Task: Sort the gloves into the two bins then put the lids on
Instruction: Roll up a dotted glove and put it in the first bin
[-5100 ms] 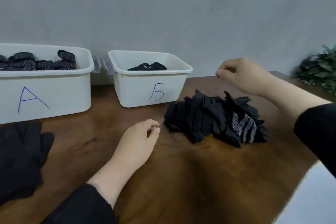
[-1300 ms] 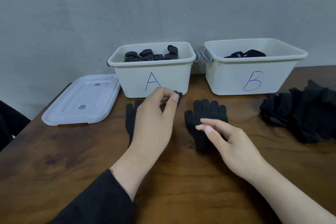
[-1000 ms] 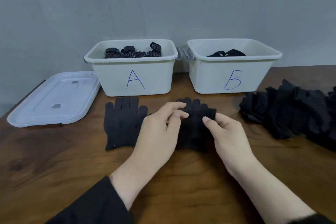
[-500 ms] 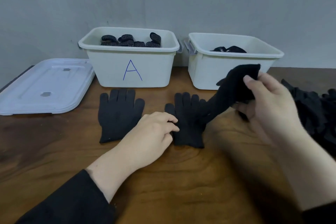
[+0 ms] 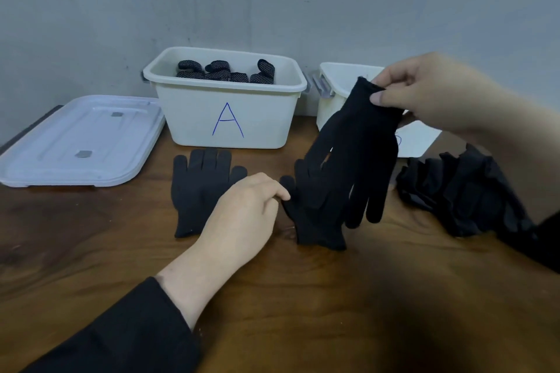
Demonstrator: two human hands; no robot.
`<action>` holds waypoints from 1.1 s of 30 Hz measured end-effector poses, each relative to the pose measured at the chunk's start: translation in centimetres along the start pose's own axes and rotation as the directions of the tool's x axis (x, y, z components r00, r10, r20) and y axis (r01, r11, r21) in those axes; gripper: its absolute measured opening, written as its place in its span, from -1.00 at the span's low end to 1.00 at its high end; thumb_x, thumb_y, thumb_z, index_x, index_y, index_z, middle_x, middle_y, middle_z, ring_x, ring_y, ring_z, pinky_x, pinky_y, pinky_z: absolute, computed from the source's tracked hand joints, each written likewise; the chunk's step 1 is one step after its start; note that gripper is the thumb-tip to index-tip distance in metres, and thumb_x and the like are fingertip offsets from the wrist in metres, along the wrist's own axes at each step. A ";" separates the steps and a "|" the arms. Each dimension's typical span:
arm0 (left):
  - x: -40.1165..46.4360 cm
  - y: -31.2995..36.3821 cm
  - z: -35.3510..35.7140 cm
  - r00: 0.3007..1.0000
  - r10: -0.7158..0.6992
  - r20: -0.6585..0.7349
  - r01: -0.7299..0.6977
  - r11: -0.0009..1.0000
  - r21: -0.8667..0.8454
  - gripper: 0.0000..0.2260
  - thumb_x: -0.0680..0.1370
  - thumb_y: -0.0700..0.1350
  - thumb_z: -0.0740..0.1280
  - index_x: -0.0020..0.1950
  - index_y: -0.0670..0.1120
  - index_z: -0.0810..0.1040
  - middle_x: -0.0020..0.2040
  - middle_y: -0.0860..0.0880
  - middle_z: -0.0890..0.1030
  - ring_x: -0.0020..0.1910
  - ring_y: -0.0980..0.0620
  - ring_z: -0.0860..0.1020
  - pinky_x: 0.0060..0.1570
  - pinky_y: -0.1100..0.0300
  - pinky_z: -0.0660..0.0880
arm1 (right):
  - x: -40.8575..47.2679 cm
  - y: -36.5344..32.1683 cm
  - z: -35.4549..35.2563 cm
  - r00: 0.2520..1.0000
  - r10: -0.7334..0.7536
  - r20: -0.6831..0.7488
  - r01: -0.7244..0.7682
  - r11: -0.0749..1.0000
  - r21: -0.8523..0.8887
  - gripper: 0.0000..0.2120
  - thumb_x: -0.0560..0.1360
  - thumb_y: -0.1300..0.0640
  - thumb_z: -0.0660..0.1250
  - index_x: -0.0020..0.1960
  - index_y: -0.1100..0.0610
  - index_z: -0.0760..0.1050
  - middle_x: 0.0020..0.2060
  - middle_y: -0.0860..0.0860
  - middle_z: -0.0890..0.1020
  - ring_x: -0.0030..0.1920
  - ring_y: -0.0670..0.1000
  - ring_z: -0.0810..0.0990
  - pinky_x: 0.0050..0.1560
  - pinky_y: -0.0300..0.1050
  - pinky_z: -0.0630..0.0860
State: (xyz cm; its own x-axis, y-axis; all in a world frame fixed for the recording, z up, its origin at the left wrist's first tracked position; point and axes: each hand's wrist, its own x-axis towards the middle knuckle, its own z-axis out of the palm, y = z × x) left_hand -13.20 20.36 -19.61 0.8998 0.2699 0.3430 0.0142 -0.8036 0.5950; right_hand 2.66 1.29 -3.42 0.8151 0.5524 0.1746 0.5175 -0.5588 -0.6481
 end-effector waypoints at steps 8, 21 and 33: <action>0.0 -0.1 -0.1 0.995 -0.036 -0.093 0.034 0.999 -0.014 -0.71 0.62 -0.25 0.19 0.10 0.04 0.65 0.05 0.17 0.57 0.05 0.20 0.50 0.11 0.41 0.38 | -0.4 0.5 3.3 0.886 -0.297 -0.356 0.245 0.952 -0.183 -0.84 0.61 0.13 0.26 0.05 -0.07 0.59 -0.19 -0.10 0.65 -0.16 -0.06 0.58 -0.12 -0.32 0.47; 0.1 -0.3 1.3 0.993 0.049 0.109 -0.059 0.994 0.088 -0.69 0.59 -0.20 0.21 0.21 0.10 0.60 0.16 0.17 0.54 0.16 0.14 0.44 0.28 0.12 0.36 | -10.7 8.7 14.4 0.951 -0.308 -0.003 0.304 0.938 -0.166 -0.78 0.60 -0.02 0.31 0.18 -0.01 0.64 0.11 -0.26 0.58 0.15 -0.17 0.53 0.25 -0.29 0.39; 2.0 -0.7 3.1 0.991 0.000 0.132 -0.043 0.943 0.329 -0.53 0.62 -0.13 0.15 0.53 0.13 0.32 0.34 0.10 0.45 0.30 0.03 0.34 0.33 0.04 0.24 | -9.7 11.2 12.5 0.934 -0.322 0.154 0.338 0.936 -0.093 -0.79 0.53 -0.07 0.41 0.15 -0.10 0.64 0.15 -0.33 0.50 0.29 -0.19 0.45 0.32 -0.17 0.38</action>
State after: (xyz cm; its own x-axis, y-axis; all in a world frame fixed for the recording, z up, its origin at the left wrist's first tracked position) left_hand -10.04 19.83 -21.55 0.9495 0.1977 0.2437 0.1177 -0.9442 0.3075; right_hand -2.71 -2.65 -21.65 0.5545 0.7913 0.2576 0.7845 -0.3939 -0.4789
